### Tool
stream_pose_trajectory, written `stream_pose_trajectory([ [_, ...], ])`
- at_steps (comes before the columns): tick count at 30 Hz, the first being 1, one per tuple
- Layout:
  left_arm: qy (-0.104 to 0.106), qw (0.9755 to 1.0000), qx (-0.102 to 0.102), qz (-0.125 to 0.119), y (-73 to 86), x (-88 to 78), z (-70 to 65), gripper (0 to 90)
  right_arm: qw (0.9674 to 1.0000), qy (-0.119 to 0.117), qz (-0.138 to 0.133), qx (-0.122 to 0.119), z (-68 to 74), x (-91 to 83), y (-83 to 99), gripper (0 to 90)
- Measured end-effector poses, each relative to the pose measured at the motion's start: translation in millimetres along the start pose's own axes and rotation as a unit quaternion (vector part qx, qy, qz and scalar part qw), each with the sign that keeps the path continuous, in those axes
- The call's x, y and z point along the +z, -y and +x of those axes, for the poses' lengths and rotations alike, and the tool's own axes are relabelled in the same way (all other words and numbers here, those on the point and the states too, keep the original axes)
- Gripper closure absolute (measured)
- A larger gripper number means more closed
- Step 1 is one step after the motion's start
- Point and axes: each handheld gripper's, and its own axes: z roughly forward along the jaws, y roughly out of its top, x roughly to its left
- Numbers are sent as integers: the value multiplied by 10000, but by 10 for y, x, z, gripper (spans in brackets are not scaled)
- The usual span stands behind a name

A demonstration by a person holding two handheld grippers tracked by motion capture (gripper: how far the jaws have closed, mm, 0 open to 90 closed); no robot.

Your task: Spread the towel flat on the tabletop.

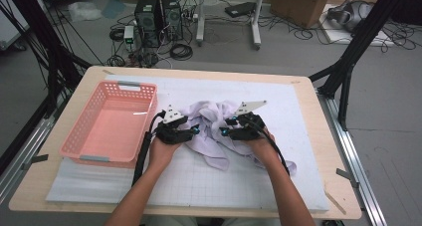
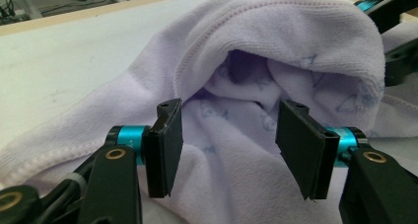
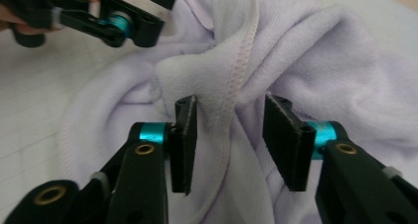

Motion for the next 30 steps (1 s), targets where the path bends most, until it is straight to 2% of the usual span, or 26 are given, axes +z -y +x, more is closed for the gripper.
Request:
stream_pose_trajectory([
  [3, 22, 10000, 30, 51, 10, 11, -6, 437, 9998, -177, 44, 116, -53, 94, -47, 816],
  [5, 45, 10000, 27, 58, 15, 21, -19, 436, 9993, -262, -72, 263, -134, 77, -81, 851],
  [7, 71, 10000, 17, 67, 18, 31, -24, 434, 9984, -217, -250, 448, -235, 8, -114, 859],
  [11, 126, 9999, -22, 56, 27, 64, -47, 428, 9955, 208, -504, 774, -479, -194, -157, 862],
  [15, 198, 9997, -62, 123, 47, 124, -85, 406, 9901, 841, -469, 1025, -762, -388, -136, 862],
  [16, 214, 9996, -69, 146, 52, 137, -92, 397, 9869, 1046, -493, 1121, -849, -436, -106, 862],
  [20, 259, 9993, -43, 249, 58, 165, -150, 380, 9762, 1540, -402, 1472, -1104, -539, 46, 861],
  [22, 267, 9994, -20, 226, 47, 154, -161, 375, 9683, 1808, -383, 1681, -1225, -595, 157, 861],
  [23, 262, 9994, -12, 213, 41, 149, -161, 370, 9655, 1891, -378, 1753, -1258, -615, 189, 861],
  [27, 326, 9991, -48, 256, 36, 138, -162, 359, 9498, 2320, -423, 2056, -1390, -729, 308, 861],
  [29, 408, 9988, -15, 264, 34, 135, -186, 357, 9394, 2601, -430, 2192, -1435, -768, 358, 860],
  [30, 473, 9985, 8, 261, 34, 133, -197, 357, 9363, 2648, -438, 2266, -1446, -781, 378, 857],
])
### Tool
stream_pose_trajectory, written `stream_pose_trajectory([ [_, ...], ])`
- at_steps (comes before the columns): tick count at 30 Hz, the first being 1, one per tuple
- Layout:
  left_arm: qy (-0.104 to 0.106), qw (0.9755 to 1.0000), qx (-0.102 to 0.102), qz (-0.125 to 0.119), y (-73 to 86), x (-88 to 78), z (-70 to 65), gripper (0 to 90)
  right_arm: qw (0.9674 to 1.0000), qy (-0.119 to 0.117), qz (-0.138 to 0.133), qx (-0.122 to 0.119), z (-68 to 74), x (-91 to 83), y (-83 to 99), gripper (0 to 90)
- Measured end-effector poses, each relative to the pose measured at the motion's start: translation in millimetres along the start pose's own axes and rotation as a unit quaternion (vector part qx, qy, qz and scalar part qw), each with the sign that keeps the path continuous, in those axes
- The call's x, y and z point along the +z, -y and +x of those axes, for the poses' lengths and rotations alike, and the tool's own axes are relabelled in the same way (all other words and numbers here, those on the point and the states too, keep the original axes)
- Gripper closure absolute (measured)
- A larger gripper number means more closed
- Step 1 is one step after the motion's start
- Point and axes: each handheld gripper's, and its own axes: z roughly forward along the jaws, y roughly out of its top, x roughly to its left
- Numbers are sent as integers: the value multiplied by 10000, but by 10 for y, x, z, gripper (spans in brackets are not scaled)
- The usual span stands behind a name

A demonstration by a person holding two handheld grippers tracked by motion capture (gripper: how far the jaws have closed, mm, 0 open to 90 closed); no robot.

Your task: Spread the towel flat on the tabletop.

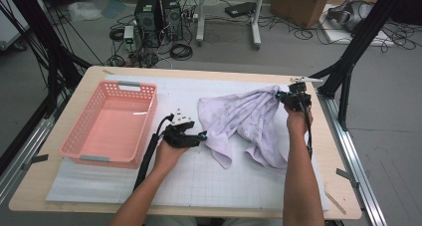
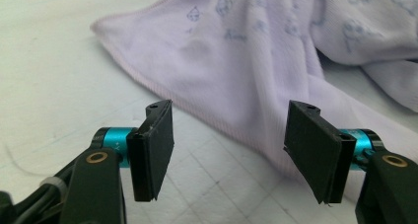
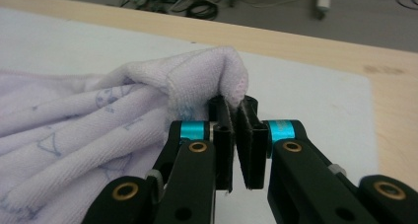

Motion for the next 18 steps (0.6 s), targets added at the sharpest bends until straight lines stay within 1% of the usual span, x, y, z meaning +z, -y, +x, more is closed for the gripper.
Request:
stream_pose_trajectory([
  [1, 76, 10000, 4, -17, 0, 3, -13, 354, 9999, -7, -28, 122, -20, 0, 14, 845],
  [2, 149, 9999, -1, -16, -1, 9, -25, 354, 9998, -108, -11, 186, -29, -5, 25, 821],
  [3, 251, 9997, -36, -17, 0, 28, -38, 350, 9998, -129, -20, 139, -19, -13, 34, 775],
  [4, 295, 9995, -64, -16, 1, 48, -60, 347, 9999, -102, -31, 72, 4, -39, 40, 709],
  [6, 371, 9993, -37, 29, 5, 88, -103, 342, 9998, -190, -81, 57, 23, -89, 58, 660],
  [7, 411, 9991, -10, 55, 7, 114, -131, 341, 9997, -238, -111, 3, 32, -126, 71, 643],
  [8, 453, 9989, 10, 80, 6, 139, -160, 340, 9995, -272, -134, -12, 50, -169, 87, 628],
  [10, 500, 9986, 89, 139, -4, 196, -227, 329, 9991, -375, -143, -149, 87, -270, 128, 615],
  [11, 542, 9983, 100, 180, -10, 214, -246, 323, 9985, -465, -188, -206, 99, -315, 154, 611],
  [13, 649, 9976, 69, 227, -30, 275, -306, 314, 9978, -577, -193, -260, 128, -408, 212, 602],
  [14, 649, 9974, 53, 297, -46, 309, -348, 317, 9972, -651, -239, -273, 141, -464, 252, 601],
  [15, 647, 9973, 85, 348, -56, 340, -384, 317, 9965, -718, -253, -354, 153, -536, 305, 596],
  [18, 613, 9961, 294, 569, -66, 444, -469, 312, 9952, -803, -258, -488, 196, -712, 443, 572],
])
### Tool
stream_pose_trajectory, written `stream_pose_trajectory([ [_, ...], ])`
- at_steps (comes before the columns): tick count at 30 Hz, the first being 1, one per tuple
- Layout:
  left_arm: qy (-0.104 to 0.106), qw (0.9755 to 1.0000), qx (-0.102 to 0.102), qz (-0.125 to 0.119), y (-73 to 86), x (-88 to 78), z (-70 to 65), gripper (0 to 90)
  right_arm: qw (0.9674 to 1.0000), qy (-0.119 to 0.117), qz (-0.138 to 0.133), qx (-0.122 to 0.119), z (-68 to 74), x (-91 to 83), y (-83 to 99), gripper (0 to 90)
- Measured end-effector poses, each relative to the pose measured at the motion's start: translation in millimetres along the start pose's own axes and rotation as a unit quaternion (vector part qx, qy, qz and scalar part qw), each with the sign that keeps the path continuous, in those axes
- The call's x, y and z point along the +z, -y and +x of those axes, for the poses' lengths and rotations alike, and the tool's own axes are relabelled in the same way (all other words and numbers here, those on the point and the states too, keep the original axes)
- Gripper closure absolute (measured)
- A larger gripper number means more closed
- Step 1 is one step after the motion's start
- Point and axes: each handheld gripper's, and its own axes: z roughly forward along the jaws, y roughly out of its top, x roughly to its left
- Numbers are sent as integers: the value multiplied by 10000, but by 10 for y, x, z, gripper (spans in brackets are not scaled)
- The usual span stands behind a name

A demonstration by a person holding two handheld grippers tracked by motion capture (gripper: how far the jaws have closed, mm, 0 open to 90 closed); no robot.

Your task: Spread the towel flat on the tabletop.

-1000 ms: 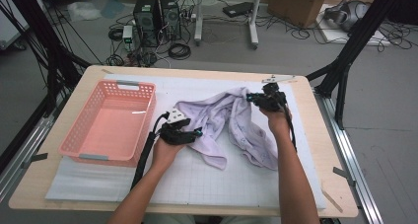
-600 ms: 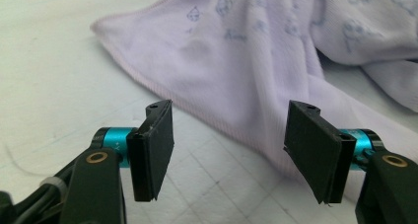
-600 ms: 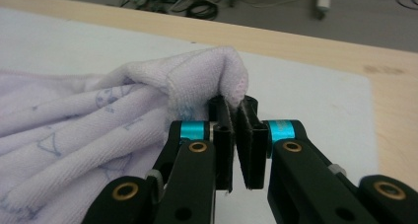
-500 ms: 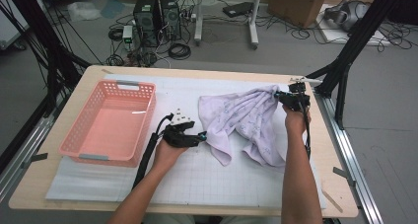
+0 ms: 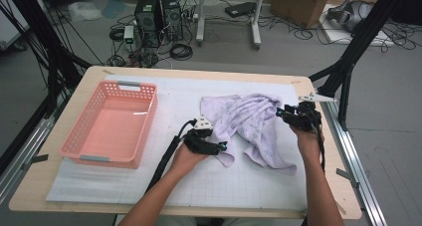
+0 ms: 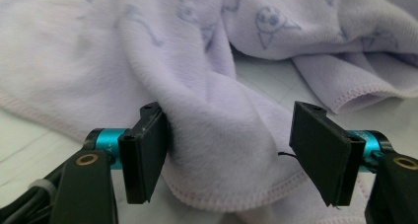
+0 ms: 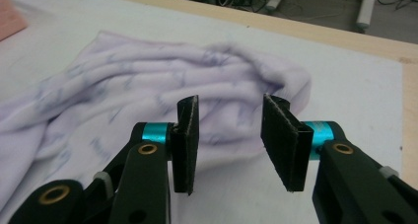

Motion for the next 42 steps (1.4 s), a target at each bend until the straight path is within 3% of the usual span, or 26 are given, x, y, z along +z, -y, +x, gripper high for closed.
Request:
stream_pose_trajectory([
  [2, -152, 9993, 181, 299, -26, 87, -39, 311, 10000, -68, 35, -59, 77, -96, 81, 530],
  [4, -321, 9982, 380, 336, -44, 115, -65, 349, 9998, -129, -10, -121, 142, -160, 157, 513],
  [6, -345, 9981, 400, 320, -51, 116, -53, 413, 9997, -191, 28, -159, 209, -199, 236, 491],
  [10, -247, 9990, 252, 281, -63, 25, 89, 739, 9993, -318, 25, -196, 349, -246, 389, 475],
  [11, -260, 9993, 180, 203, -73, -18, 129, 758, 9992, -361, -9, -164, 374, -258, 412, 471],
  [14, -349, 9993, 20, -115, -105, -133, 236, 780, 9982, -557, -167, -150, 485, -294, 470, 466],
  [16, -330, 9993, -48, -163, -136, -181, 314, 783, 9973, -675, -118, -262, 568, -292, 483, 467],
  [19, -260, 9977, -354, -508, -168, -243, 405, 786, 9952, -923, -48, -307, 661, -246, 491, 468],
  [21, -348, 9974, -359, -522, -201, -261, 459, 786, 9945, -993, -55, -318, 693, -222, 493, 469],
  [27, -446, 9934, -729, -765, -174, -319, 612, 786, 9916, -1220, -27, -438, 820, -212, 476, 492],
  [30, -498, 9919, -772, -873, -178, -333, 639, 786, 9894, -1339, 9, -565, 884, -207, 475, 517],
  [32, -501, 9922, -770, -838, -185, -329, 648, 786, 9873, -1456, 31, -632, 938, -191, 470, 533],
  [35, -526, 9926, -734, -810, -225, -324, 647, 786, 9819, -1662, 312, -855, 1064, -104, 479, 538],
  [39, -565, 9925, -733, -800, -291, -332, 679, 785, 9803, -1389, 742, -1194, 1184, 83, 550, 559],
  [41, -596, 9919, -746, -839, -310, -340, 702, 785, 9798, -1062, 954, -1402, 1210, 158, 596, 593],
  [42, -598, 9920, -747, -820, -305, -341, 713, 785, 9780, -885, 1107, -1529, 1221, 192, 627, 625],
])
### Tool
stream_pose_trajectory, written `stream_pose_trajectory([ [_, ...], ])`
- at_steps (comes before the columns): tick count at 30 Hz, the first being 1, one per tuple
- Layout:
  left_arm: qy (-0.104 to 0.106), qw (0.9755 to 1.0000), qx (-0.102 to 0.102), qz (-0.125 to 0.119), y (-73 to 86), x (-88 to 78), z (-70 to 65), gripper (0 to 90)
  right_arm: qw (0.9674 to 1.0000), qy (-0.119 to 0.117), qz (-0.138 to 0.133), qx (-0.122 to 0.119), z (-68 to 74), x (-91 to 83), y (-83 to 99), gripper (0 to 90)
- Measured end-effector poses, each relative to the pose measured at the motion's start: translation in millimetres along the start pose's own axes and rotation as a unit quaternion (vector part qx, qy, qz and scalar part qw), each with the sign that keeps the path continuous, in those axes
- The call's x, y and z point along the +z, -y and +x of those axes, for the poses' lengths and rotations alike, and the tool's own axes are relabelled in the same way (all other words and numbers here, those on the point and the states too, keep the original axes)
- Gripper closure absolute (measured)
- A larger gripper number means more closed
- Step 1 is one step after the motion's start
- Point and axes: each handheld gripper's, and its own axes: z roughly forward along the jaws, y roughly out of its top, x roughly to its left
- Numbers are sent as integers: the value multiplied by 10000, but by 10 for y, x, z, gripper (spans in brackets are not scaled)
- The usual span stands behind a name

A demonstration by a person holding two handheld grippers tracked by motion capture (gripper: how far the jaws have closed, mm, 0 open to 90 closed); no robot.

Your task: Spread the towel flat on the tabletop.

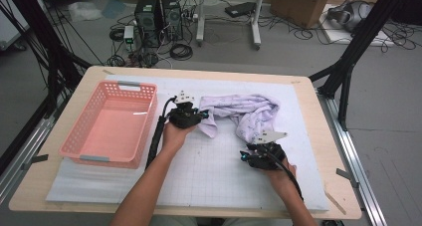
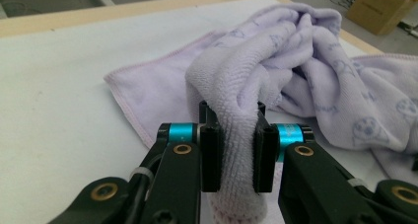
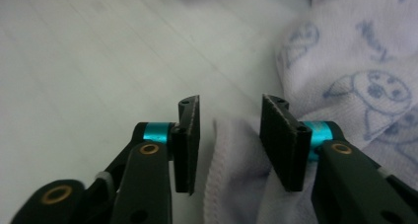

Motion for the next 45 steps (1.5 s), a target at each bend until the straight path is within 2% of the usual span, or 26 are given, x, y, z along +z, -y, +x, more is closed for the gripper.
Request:
stream_pose_trajectory([
  [1, -18, 10000, 19, 49, 8, 5, 11, 785, 9998, 132, 123, -89, 7, 25, 20, 665],
  [3, -13, 9999, 7, 126, 23, 11, 39, 785, 9998, 174, 106, -51, 13, 26, 45, 713],
  [4, -23, 9999, -26, 99, 24, 10, 48, 785, 9997, 210, 118, -42, 16, 20, 46, 770],
  [7, -72, 10000, -29, 19, 11, -7, 60, 785, 9996, 242, 137, 48, 31, 2, 50, 837],
  [11, -84, 9999, -60, -12, 12, -13, 93, 785, 9991, -377, 14, 213, 83, -38, 71, 853],
  [15, -144, 9998, -69, -68, 6, -31, 113, 785, 9944, -1044, -132, 136, 245, -86, 75, 861],
  [19, -182, 9997, -76, -121, -2, -48, 125, 785, 9837, -1774, -299, 37, 444, -173, 68, 862],
  [21, -210, 9997, -79, -132, -6, -56, 134, 785, 9757, -2159, -369, -94, 558, -208, 66, 862],
  [22, -214, 9996, -81, -153, -7, -57, 139, 785, 9704, -2383, -376, -143, 634, -241, 67, 862],
  [23, -219, 9996, -83, -158, -7, -58, 144, 785, 9664, -2533, -393, -214, 681, -264, 68, 861],
  [25, -223, 9996, -84, -148, -7, -63, 148, 785, 9619, -2684, -426, -302, 729, -303, 76, 851],
  [27, -192, 9997, -48, -130, -7, -61, 150, 784, 9631, -2627, -521, -276, 704, -371, 80, 754],
  [29, -176, 9998, -50, -121, -5, -57, 142, 783, 9648, -2507, -796, 7, 576, -463, 72, 661],
  [31, -179, 9998, -4, -107, -6, -54, 136, 782, 9639, -2343, -1190, 418, 395, -557, 66, 644],
  [32, -176, 9998, -11, -108, -5, -52, 132, 782, 9673, -2004, -1404, 663, 245, -615, 71, 642],
  [33, -166, 9998, -11, -107, -4, -50, 132, 782, 9702, -1741, -1462, 836, 149, -635, 80, 638],
  [34, -169, 9998, -3, -102, -3, -49, 135, 782, 9766, -1177, -1395, 1138, -10, -641, 109, 627],
  [35, -169, 9998, -17, -109, -2, -47, 136, 782, 9822, -683, -1215, 1260, -129, -611, 133, 617],
  [36, -159, 9998, -20, -100, -1, -47, 138, 782, 9842, -364, -1026, 1393, -226, -561, 158, 609],
  [37, -163, 9998, -19, -102, 0, -45, 137, 782, 9831, -254, -958, 1540, -305, -500, 182, 594],
  [38, -170, 9998, -4, -102, 0, -44, 136, 782, 9791, -341, -986, 1744, -357, -436, 198, 559],
  [39, -167, 9998, -6, -107, 0, -42, 134, 782, 9735, -466, -1099, 1949, -392, -372, 206, 522],
  [40, -165, 9998, 11, -110, 1, -37, 133, 782, 9716, -375, -1062, 2082, -402, -315, 190, 473],
  [41, -166, 9998, 3, -106, 2, -32, 129, 782, 9738, -224, -921, 2068, -406, -249, 156, 452],
  [43, -146, 9999, 16, -90, 4, -27, 122, 782, 9815, 229, -444, 1846, -412, -102, 96, 456],
  [45, -137, 9999, 31, -86, 5, -24, 115, 782, 9850, 333, -34, 1690, -415, 31, 79, 504],
])
